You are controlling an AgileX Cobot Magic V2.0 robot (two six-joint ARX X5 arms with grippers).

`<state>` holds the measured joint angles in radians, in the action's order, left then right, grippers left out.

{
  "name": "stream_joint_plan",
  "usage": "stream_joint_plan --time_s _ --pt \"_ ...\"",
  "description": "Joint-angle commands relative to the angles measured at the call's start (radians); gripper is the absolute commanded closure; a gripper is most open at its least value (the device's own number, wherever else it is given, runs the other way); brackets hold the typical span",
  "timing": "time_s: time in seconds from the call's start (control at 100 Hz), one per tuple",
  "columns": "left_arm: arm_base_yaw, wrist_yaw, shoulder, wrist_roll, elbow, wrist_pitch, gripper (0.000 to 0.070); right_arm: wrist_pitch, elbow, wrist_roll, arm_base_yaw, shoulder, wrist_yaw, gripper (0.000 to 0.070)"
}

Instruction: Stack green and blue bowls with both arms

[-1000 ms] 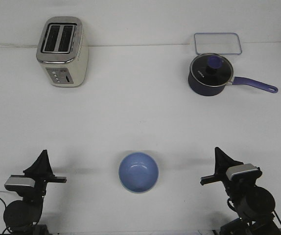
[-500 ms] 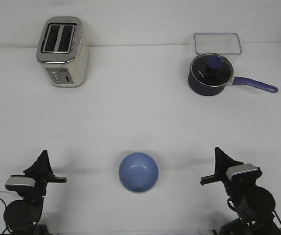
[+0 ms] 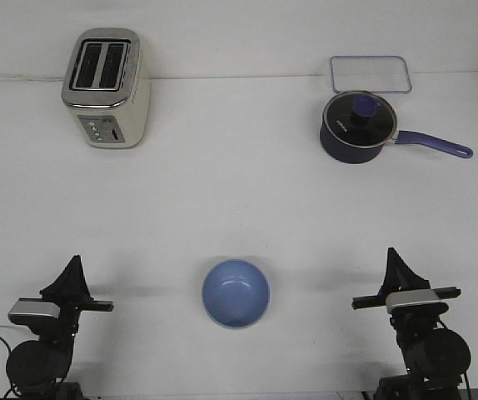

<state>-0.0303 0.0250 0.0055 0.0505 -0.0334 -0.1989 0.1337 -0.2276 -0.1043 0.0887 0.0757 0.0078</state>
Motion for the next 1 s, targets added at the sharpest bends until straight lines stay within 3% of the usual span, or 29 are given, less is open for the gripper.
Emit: stream_joint_plan --time_s 0.0,0.24,0.99 --pt "-0.001 0.0 0.0 -0.005 0.019 -0.011 0.0688 -0.023 0.059 -0.169 -0.027 -0.04 -0.011 0.07" --pt "-0.001 0.0 0.0 -0.005 0.019 -0.011 0.0688 -0.07 0.217 -0.188 -0.076 -0.075 -0.019 0.07" --pt "-0.001 0.0 -0.001 -0.005 0.019 -0.011 0.0688 -0.09 0.215 -0.18 -0.074 -0.075 -0.015 0.07"
